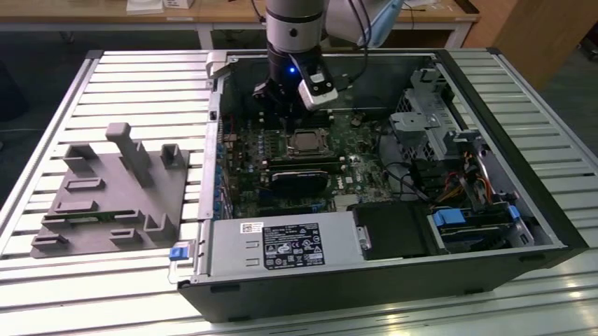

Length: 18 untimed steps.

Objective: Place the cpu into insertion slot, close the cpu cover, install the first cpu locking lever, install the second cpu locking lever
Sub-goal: 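Install the first cpu locking lever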

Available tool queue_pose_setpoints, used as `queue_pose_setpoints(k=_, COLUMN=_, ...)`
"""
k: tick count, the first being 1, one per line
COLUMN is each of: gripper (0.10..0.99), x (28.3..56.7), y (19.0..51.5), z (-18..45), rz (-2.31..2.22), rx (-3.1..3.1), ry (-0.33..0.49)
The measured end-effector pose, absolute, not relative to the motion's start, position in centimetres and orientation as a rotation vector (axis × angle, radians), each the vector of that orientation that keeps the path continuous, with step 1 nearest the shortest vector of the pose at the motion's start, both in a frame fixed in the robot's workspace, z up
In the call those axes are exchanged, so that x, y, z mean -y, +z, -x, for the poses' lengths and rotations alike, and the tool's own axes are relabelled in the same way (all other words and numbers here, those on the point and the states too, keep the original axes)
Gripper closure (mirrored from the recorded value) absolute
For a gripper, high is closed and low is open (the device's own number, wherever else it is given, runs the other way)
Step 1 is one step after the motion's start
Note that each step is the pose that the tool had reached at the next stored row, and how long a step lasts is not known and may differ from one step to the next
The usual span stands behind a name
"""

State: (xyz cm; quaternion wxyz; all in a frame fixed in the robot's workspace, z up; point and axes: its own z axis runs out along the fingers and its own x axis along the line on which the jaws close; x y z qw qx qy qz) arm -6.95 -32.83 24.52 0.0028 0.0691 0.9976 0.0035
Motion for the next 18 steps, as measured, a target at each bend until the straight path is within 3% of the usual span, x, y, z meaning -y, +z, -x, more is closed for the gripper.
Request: queue_pose_setpoints(k=18, gripper=0.98, x=32.8, y=24.8, z=8.4, rz=-0.21, rx=-3.129, ry=0.015)
